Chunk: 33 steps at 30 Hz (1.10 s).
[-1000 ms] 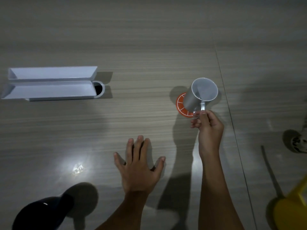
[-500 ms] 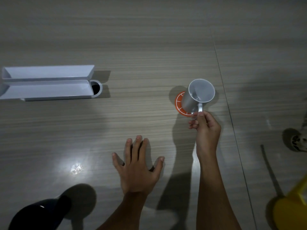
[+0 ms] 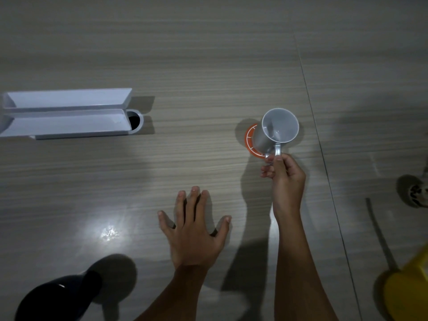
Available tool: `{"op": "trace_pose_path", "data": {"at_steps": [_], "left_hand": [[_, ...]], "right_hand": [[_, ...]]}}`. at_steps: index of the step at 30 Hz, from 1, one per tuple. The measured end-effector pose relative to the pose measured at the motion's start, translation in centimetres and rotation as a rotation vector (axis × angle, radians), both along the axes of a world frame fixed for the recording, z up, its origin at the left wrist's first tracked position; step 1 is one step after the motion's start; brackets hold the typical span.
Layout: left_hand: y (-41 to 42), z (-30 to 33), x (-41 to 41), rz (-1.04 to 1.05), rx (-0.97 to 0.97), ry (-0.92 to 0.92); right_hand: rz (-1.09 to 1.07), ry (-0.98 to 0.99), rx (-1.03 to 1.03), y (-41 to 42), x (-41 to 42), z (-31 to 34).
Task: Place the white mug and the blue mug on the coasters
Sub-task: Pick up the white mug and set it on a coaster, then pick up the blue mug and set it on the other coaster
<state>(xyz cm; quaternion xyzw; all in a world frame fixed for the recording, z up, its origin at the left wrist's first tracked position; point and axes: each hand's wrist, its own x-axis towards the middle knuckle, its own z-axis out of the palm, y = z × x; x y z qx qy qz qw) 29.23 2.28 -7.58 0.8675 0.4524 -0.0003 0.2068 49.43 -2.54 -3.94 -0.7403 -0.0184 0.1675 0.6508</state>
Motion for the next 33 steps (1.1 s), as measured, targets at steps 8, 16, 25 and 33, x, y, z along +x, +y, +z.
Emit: {"op": "trace_pose_path", "data": {"at_steps": [8, 16, 25, 33], "left_hand": [[0.0, 0.1, -0.2, -0.034, 0.007, 0.002], [0.3, 1.0, -1.8, -0.133, -0.019, -0.015], [-0.8, 0.7, -16.1, -0.512, -0.012, -0.056], [-1.0, 1.7, -25.8, -0.519, -0.133, -0.147]], "right_hand": [[-0.073, -0.019, -0.04, -1.2, -1.0, 0.4], [0.066, -0.01, -0.352, -7.5, -10.2, 1.6], [0.547, -0.307, -0.689, -10.2, -23.6, -0.6], [0.704, -0.409, -0.887, -8.7, -31.2, -1.5]]}}
